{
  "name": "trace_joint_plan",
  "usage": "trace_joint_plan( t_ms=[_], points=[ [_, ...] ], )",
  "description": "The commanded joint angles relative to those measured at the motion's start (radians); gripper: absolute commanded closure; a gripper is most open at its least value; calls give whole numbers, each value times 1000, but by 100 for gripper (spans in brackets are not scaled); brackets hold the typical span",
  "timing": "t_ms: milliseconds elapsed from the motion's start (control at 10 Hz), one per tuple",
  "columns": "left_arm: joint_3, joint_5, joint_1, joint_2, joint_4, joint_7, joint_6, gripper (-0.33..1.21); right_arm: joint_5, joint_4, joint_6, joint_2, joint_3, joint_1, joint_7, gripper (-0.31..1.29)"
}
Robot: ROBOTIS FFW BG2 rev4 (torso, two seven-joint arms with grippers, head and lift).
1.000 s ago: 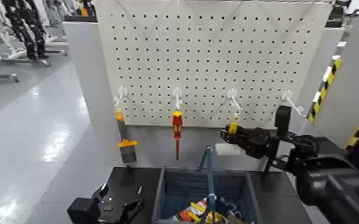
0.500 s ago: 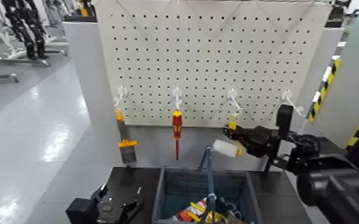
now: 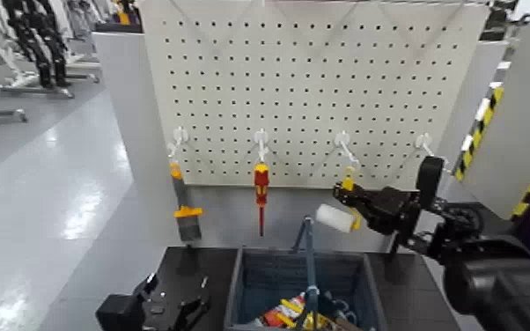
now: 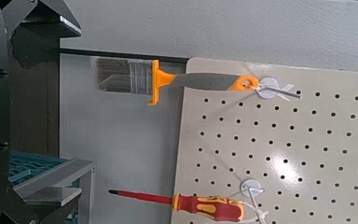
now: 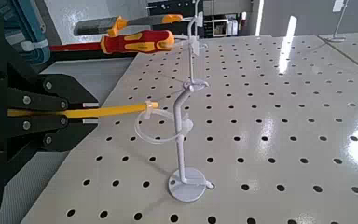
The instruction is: Put the yellow roller into the crate.
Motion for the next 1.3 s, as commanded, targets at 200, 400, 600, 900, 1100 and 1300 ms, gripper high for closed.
trace_joint_plan(
  t_ms=[200, 400, 600, 900, 1100, 1300],
  points=[
    [-2, -1, 0, 0, 0, 0, 1, 11, -2, -164, 65, 8, -43, 88, 1, 128],
    [-3, 1, 0, 1, -2, 0, 1, 11, -12, -243, 87, 6, -63, 128, -6, 128],
    [-5, 1, 0, 1, -2, 0, 1, 11, -21, -330, 105, 8, -98, 175, -17, 128],
    [-2, 1, 3, 1, -5, 0, 3, 11, -21, -468, 168, 28, -172, 264, -28, 128],
    [-3, 1, 2, 1, -5, 0, 3, 11, -21, -526, 200, 51, -210, 330, -26, 128],
    [-6, 1, 0, 1, -2, 0, 6, 11, -19, -546, 220, 80, -244, 382, -34, 128]
  ],
)
